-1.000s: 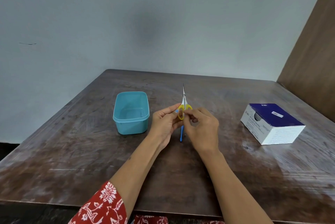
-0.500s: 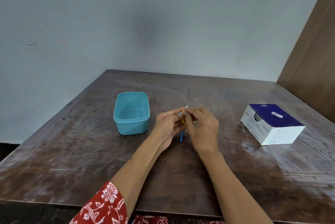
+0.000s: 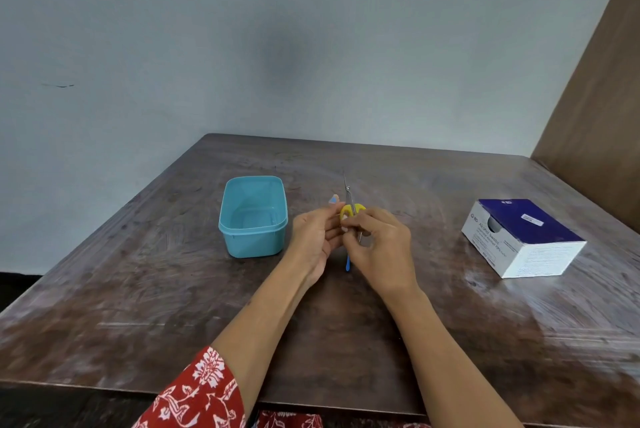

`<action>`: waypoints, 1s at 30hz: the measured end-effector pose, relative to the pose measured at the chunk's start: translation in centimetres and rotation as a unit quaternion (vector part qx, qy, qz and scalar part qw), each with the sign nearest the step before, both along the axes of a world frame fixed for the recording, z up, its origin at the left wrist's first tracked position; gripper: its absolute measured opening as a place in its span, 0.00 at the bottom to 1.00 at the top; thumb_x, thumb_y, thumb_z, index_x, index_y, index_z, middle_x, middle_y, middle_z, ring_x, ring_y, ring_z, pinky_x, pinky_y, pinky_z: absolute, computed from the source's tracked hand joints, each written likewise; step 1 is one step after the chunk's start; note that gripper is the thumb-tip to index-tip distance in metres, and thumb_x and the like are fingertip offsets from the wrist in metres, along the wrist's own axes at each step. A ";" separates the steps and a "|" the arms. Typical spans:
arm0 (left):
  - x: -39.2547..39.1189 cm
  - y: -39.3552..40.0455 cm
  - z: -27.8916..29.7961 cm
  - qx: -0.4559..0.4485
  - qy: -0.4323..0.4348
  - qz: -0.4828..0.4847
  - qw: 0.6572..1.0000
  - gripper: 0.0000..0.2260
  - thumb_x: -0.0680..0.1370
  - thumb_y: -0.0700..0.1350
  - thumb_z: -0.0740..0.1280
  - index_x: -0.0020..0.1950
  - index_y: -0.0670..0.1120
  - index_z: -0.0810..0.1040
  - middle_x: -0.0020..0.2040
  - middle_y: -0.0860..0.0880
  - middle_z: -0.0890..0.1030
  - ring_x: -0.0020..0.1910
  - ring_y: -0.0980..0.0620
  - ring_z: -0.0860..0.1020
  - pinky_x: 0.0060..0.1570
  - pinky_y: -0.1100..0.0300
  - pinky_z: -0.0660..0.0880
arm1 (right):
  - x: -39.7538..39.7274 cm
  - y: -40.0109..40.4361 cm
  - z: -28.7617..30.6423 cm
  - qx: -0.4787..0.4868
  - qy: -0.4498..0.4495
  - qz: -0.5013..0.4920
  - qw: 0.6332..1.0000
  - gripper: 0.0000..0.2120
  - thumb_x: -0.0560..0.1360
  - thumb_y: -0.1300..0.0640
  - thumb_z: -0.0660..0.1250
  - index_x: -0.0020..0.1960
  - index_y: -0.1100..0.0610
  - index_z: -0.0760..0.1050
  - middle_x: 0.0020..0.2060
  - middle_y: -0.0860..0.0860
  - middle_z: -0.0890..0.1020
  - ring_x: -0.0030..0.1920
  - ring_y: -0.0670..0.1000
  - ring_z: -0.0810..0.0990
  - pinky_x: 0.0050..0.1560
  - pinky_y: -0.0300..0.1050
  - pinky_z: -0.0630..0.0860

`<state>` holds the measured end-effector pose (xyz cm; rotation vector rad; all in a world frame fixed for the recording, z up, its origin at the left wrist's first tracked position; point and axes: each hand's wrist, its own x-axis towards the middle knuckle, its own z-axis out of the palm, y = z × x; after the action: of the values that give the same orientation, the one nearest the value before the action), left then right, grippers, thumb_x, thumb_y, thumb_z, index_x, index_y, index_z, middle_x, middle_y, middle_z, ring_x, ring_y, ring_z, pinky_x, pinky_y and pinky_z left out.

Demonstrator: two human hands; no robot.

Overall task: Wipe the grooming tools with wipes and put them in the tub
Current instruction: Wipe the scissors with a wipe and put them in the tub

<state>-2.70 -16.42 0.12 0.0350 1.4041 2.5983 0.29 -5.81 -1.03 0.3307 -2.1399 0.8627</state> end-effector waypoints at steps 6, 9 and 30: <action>-0.1 0.1 -0.5 -0.067 0.008 0.024 0.997 0.06 0.75 0.35 0.66 0.48 0.42 0.82 0.40 0.46 0.85 0.38 0.53 0.84 0.34 0.63 0.79 | 0.1 0.0 -0.2 0.004 -0.006 -0.009 1.000 0.06 0.64 0.69 0.71 0.39 0.61 0.82 0.35 0.53 0.81 0.36 0.50 0.77 0.38 0.46 0.77; -0.1 0.1 -0.5 -0.077 0.026 0.013 0.997 0.07 0.76 0.34 0.65 0.49 0.40 0.81 0.39 0.46 0.85 0.38 0.53 0.84 0.35 0.62 0.80 | -0.1 0.2 -0.1 -0.013 0.008 -0.044 0.999 0.05 0.68 0.68 0.72 0.43 0.62 0.83 0.37 0.55 0.82 0.38 0.54 0.79 0.39 0.46 0.78; -0.4 0.2 -0.7 -0.104 0.038 0.056 0.992 0.08 0.76 0.34 0.64 0.50 0.43 0.81 0.47 0.44 0.84 0.44 0.49 0.83 0.40 0.60 0.81 | 0.2 0.2 0.0 0.000 -0.001 -0.034 0.999 0.07 0.67 0.70 0.72 0.42 0.61 0.83 0.36 0.54 0.81 0.36 0.51 0.79 0.38 0.48 0.79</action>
<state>-3.13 -16.23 -0.58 0.0278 1.7441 2.5469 0.51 -5.63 -1.00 0.2565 -2.1400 0.8232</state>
